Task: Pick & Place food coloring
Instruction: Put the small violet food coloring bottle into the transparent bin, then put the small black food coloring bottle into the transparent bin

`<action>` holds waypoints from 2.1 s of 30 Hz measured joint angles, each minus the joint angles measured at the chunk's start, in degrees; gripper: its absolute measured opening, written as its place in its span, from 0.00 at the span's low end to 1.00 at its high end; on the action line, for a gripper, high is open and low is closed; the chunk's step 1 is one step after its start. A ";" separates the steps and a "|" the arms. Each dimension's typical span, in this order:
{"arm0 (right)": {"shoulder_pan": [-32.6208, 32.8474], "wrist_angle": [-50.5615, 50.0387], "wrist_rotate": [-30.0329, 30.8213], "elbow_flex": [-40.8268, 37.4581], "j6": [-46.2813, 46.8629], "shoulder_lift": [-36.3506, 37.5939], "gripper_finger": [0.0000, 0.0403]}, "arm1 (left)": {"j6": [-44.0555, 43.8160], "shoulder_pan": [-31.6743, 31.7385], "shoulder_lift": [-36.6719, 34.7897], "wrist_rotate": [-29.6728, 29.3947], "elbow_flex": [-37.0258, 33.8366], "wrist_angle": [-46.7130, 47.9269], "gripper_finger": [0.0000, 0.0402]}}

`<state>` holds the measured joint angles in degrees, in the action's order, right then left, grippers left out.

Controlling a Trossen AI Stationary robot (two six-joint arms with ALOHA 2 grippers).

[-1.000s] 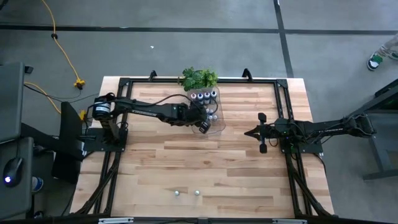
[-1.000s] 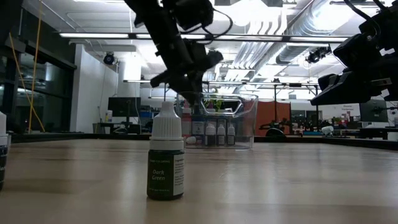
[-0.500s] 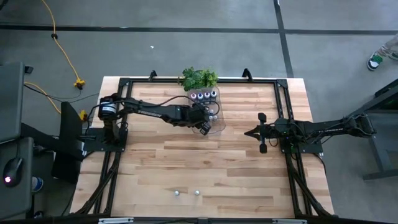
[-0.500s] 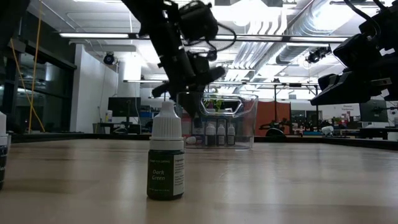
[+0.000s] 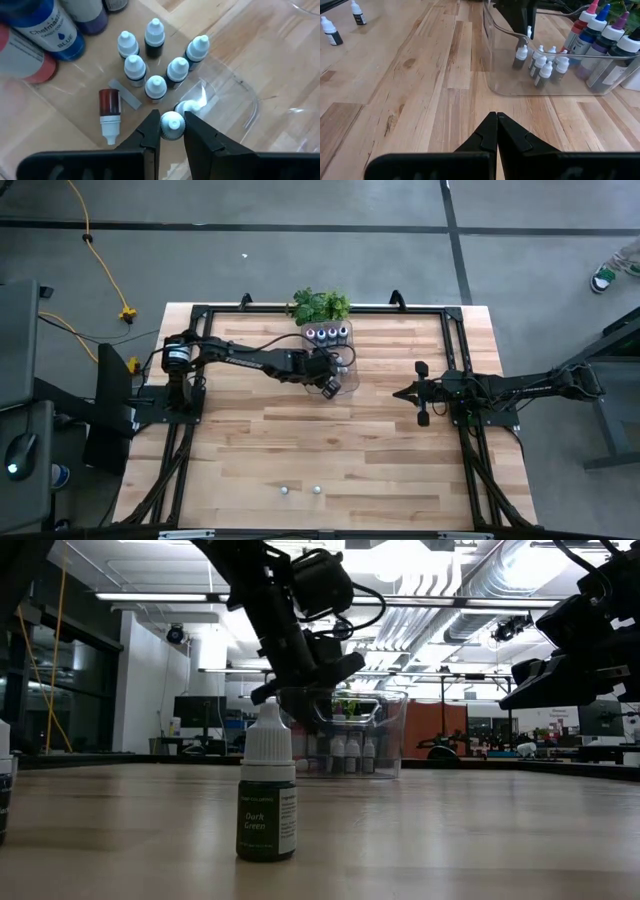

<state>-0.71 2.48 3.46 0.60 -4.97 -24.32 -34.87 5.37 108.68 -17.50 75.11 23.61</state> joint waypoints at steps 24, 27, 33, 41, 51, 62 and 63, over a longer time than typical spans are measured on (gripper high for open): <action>0.00 -0.04 -0.02 -0.01 0.00 0.00 0.00 | 6.76 0.28 -1.40 1.14 2.96 1.61 0.38; 0.00 -0.03 -0.02 -0.01 0.00 0.00 0.00 | 8.90 0.28 -3.56 1.96 5.33 2.40 0.38; 0.00 0.09 0.00 0.00 0.00 -0.04 0.00 | 12.67 -0.54 -10.13 2.67 6.68 3.09 0.38; -0.02 0.16 -0.02 -0.02 0.00 -0.02 0.00 | 16.16 -5.89 -19.44 6.42 6.78 6.45 0.38; 0.00 0.07 0.00 -0.02 0.00 -0.07 0.00 | 22.49 -16.77 -26.63 14.25 6.49 24.26 0.38; -0.02 0.11 -0.02 0.00 0.00 0.02 0.00 | 28.77 -27.86 -34.93 18.01 -11.02 18.25 0.38; -0.02 0.35 0.00 0.00 0.00 -0.13 0.00 | 28.58 -28.63 -35.80 18.93 -13.10 16.40 0.38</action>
<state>-0.73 2.83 3.46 0.60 -4.97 -24.45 -6.28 -23.27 72.88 1.43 62.01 40.01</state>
